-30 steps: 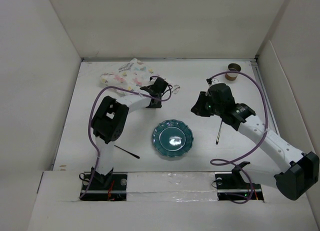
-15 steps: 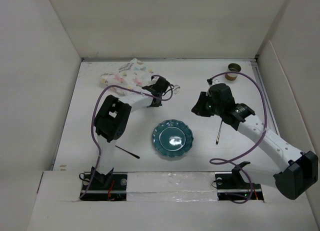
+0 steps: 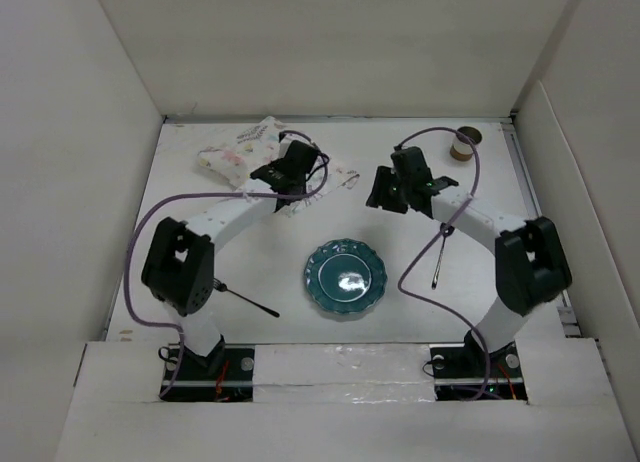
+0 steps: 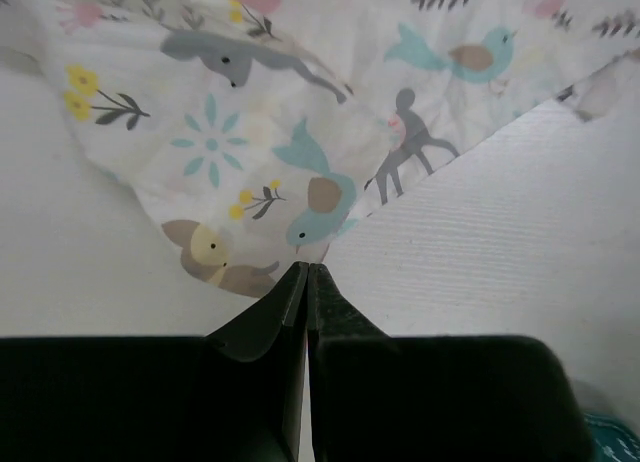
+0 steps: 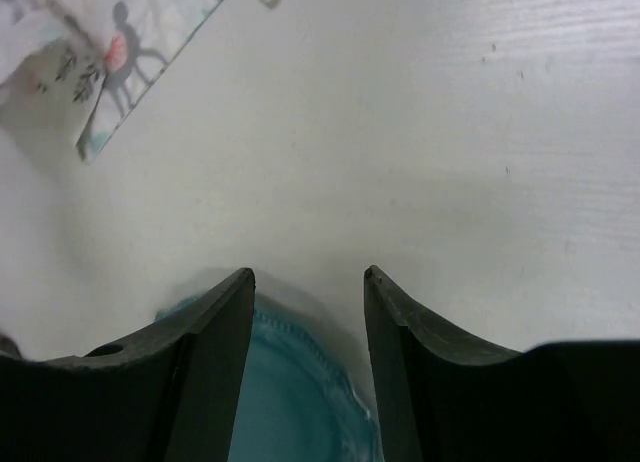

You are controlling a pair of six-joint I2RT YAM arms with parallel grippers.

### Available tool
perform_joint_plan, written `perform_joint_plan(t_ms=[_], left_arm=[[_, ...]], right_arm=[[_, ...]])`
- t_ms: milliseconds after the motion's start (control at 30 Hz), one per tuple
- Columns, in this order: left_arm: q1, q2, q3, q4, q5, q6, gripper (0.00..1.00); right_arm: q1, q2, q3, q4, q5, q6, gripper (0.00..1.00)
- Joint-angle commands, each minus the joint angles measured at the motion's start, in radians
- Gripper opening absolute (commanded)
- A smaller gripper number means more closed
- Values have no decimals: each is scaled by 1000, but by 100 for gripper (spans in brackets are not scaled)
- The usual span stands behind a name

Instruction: Set the dinner table for one person

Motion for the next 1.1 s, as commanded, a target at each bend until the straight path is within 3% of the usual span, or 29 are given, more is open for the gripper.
perform_joint_plan(t_ms=[0,200,467,800,900,1033,1067], left_arm=[[36,-182,-36,-7,-20,-26,0],[79,-297,-91,-45,-22,-73,0],[89,-474,-145,-84,-60,-87,0],[132,-587,-138,-70,-80,-67,0],[132,-592,-113,-53,-92,-51,0],[150,-586,-90,-53,-92,-32,0],[159,-587,-90,-42,-69,-29,0]], right_arm=[[-11,158,146,94,16,-4,55],[-11,430,378,48,5,68,55],[-11,611,593,-35,80,112,56],[-2,712,734,-182,180,152,37],[-2,738,767,-200,181,166,25],[-20,752,800,-204,214,171,0],[-20,752,807,-210,226,169,0]])
